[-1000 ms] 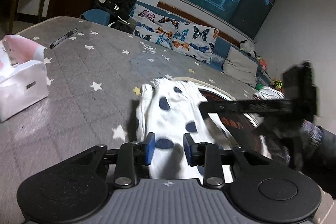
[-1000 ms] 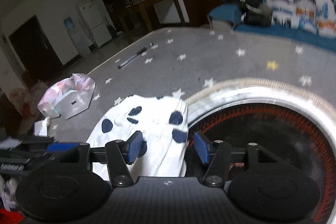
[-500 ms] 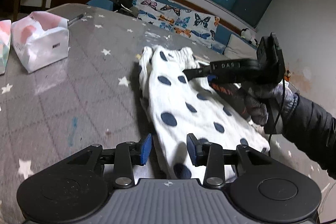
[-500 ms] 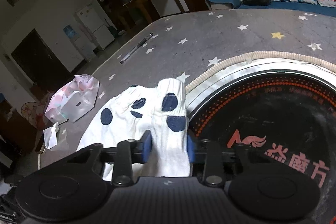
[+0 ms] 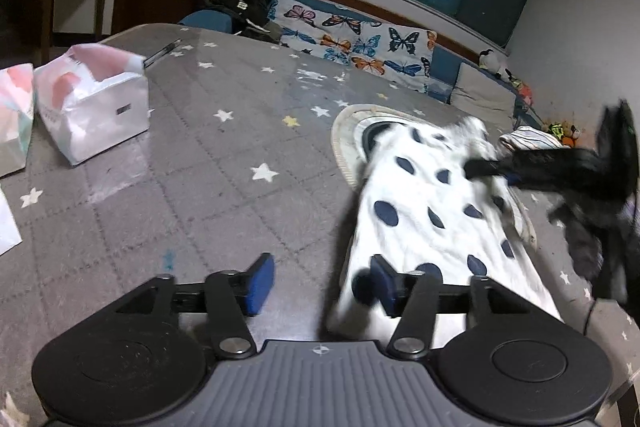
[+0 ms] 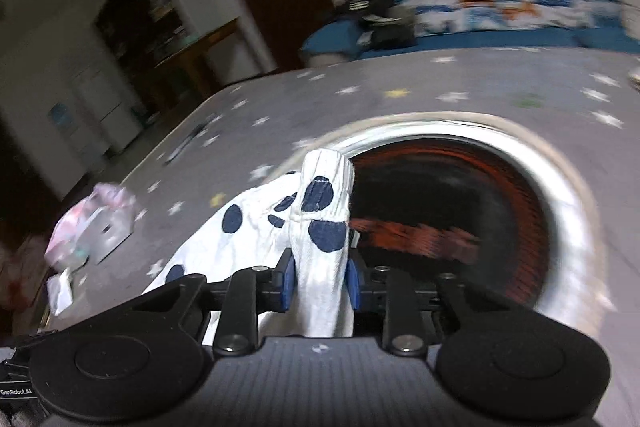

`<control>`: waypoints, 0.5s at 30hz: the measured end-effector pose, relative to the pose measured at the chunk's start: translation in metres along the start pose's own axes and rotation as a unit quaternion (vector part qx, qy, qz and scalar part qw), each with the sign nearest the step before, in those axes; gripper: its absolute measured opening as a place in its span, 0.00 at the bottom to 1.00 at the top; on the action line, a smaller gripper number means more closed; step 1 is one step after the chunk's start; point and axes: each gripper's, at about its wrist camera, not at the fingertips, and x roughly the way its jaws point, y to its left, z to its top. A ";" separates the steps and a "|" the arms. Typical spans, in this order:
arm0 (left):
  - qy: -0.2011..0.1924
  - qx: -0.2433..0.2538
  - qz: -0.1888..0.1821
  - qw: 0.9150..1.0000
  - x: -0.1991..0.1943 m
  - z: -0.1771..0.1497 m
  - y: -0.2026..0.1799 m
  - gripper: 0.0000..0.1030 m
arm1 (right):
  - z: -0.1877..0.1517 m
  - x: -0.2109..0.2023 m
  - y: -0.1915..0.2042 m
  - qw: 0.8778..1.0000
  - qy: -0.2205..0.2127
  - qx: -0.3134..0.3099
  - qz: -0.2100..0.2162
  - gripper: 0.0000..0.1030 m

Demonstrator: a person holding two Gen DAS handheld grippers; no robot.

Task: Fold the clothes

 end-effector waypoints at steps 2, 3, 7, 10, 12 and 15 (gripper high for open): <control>-0.002 0.006 -0.003 1.000 0.001 0.000 -0.008 0.72 | -0.012 -0.020 -0.010 0.999 -0.017 0.023 -0.022 0.24; -0.002 0.008 -0.005 1.000 0.002 0.000 -0.011 0.76 | -0.019 -0.031 -0.015 0.999 -0.025 0.034 -0.032 0.24; -0.002 0.008 -0.019 1.000 0.004 -0.002 -0.027 0.83 | -0.044 -0.068 -0.032 0.993 -0.054 0.077 -0.069 0.24; -0.004 0.010 -0.030 0.999 0.005 -0.004 -0.040 0.85 | -0.065 -0.087 -0.039 0.989 -0.066 0.105 -0.084 0.25; -0.005 0.009 -0.037 0.999 0.005 -0.005 -0.050 0.86 | -0.078 -0.095 -0.041 0.986 -0.069 0.117 -0.093 0.29; -0.003 0.004 -0.043 0.999 0.007 -0.006 -0.059 0.85 | -0.093 -0.109 -0.045 0.984 -0.080 0.125 -0.099 0.32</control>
